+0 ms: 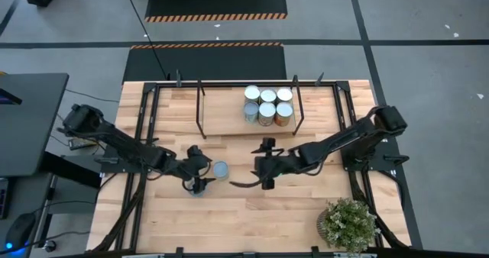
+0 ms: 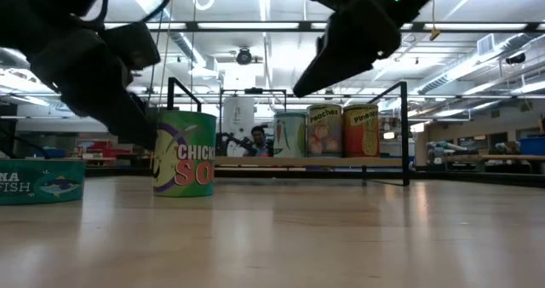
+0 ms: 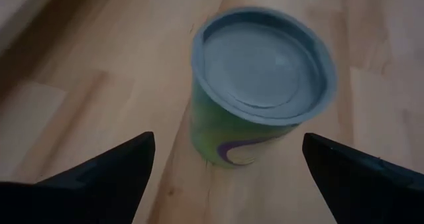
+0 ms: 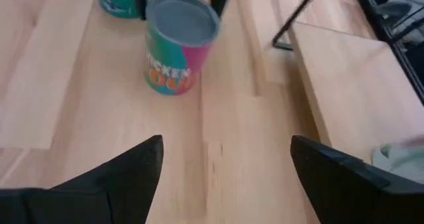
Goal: Pick and place cans onto a shelf
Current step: Put the canned chicken soup on the shelf
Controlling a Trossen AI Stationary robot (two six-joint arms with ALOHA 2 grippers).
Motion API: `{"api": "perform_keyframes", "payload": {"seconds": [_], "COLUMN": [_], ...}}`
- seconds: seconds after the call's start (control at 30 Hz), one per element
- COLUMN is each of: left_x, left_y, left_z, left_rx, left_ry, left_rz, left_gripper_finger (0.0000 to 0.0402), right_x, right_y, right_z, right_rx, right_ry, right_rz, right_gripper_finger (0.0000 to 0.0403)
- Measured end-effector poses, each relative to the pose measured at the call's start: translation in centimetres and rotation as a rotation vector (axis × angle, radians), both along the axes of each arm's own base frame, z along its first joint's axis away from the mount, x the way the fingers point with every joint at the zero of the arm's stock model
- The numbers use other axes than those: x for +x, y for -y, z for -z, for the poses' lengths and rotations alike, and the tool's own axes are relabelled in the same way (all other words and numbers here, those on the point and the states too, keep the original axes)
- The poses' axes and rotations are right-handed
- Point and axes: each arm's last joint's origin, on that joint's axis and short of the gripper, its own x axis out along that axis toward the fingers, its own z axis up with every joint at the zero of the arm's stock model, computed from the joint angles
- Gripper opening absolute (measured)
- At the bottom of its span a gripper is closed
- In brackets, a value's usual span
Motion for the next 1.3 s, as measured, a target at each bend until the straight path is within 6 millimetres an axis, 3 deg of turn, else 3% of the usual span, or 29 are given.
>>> {"api": "perform_keyframes", "payload": {"seconds": [0.3,0.5,0.67,1.13,1.3], "left_x": [1.8,3.5,4.7,5.6,6.0], "left_y": [2.0,2.7,2.5,2.4,2.6], "left_z": [1.2,0.9,0.4,-0.8,-1.7], "left_rx": [0.109,0.145,0.121,0.104,0.119], "left_ry": [-0.007,0.016,0.025,-0.006,-0.057], "left_rz": [-0.046,-0.059,-0.074,-0.119,-0.108], "left_gripper_finger": [0.0389,0.0389,0.0389,0.0388,0.0364], "right_x": [-3.4,-3.6,-4.1,-6.2,-6.3], "right_y": [0.7,0.8,0.7,1.3,1.3], "right_z": [1.6,2.0,0.9,0.2,0.6], "right_rx": [0.024,-0.024,-0.069,-0.061,-0.047], "right_ry": [0.131,0.129,0.153,0.217,0.233], "right_rz": [-0.024,-0.074,-0.135,-0.159,-0.155], "right_gripper_finger": [0.0338,0.0338,0.0338,0.0338,0.0338]}}
